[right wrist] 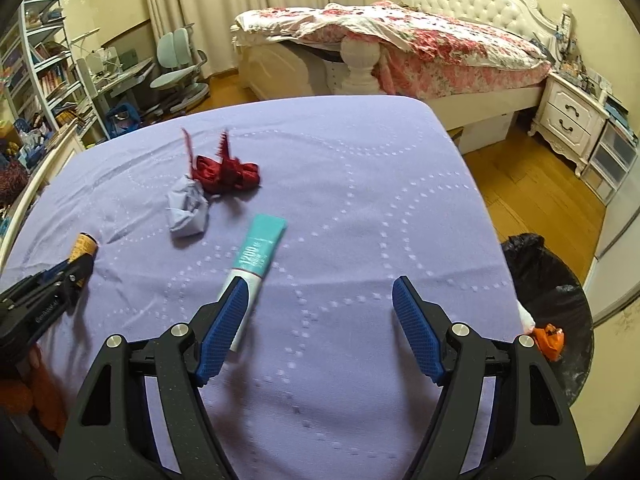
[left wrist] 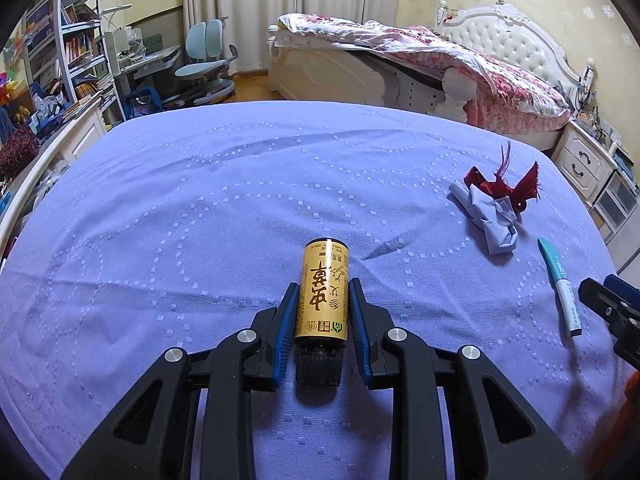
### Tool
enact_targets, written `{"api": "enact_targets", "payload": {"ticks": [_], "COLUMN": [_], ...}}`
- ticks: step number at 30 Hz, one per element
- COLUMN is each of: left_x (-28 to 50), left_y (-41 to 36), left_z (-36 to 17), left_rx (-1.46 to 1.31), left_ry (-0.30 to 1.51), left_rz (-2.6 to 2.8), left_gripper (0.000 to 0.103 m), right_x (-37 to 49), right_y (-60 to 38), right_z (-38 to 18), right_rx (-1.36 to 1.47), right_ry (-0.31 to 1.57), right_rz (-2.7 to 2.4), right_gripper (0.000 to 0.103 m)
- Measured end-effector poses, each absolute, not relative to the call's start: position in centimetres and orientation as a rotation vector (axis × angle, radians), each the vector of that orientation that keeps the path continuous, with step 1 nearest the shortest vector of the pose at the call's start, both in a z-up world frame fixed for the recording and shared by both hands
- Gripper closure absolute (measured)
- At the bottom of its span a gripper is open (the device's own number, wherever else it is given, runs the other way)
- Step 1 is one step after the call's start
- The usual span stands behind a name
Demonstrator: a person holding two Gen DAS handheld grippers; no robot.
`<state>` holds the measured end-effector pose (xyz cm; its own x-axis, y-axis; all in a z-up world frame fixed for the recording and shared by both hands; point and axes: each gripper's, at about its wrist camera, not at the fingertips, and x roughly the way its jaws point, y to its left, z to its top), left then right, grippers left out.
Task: Collect trash
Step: 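Close the right tool on the white-green tube, then carry the gold can and white-green tube over the black trash bin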
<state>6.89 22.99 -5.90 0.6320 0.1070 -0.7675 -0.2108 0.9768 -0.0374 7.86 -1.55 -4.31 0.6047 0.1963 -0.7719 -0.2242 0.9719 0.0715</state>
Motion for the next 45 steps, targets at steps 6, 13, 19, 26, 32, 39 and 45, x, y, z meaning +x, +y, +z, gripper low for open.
{"api": "enact_targets", "payload": {"ticks": [6, 13, 19, 26, 32, 39, 45], "left_x": [6.9, 6.9, 6.9, 5.9, 5.0, 3.8, 3.2], "left_y": [23.1, 22.9, 22.9, 22.4, 21.1, 19.1, 17.0], "left_z": [-5.9, -5.9, -5.8, -5.5, -5.4, -5.3, -5.0], "left_rx": [-0.127, -0.132, -0.134, -0.145, -0.140, -0.138, -0.123], "left_ry": [0.866, 0.865, 0.865, 0.853, 0.845, 0.842, 0.839], "left_rz": [0.183, 0.179, 0.176, 0.164, 0.146, 0.118, 0.089], "left_gripper": [0.076, 0.076, 0.076, 0.076, 0.076, 0.076, 0.076], "right_x": [8.4, 7.3, 7.1, 6.1, 4.9, 3.4, 2.5], "right_y": [0.9, 1.4, 0.7, 0.0, -1.1, -2.8, -4.6], "right_z": [-4.9, -5.3, -5.4, -5.0, -4.5, -4.1, -3.7], "right_rx": [-0.078, -0.127, -0.111, -0.093, -0.078, -0.056, -0.037], "right_ry": [0.905, 0.891, 0.895, 0.883, 0.869, 0.857, 0.842], "right_rz": [0.295, 0.291, 0.311, 0.325, 0.333, 0.329, 0.316], "right_gripper": [0.045, 0.069, 0.085, 0.086, 0.086, 0.086, 0.086]}}
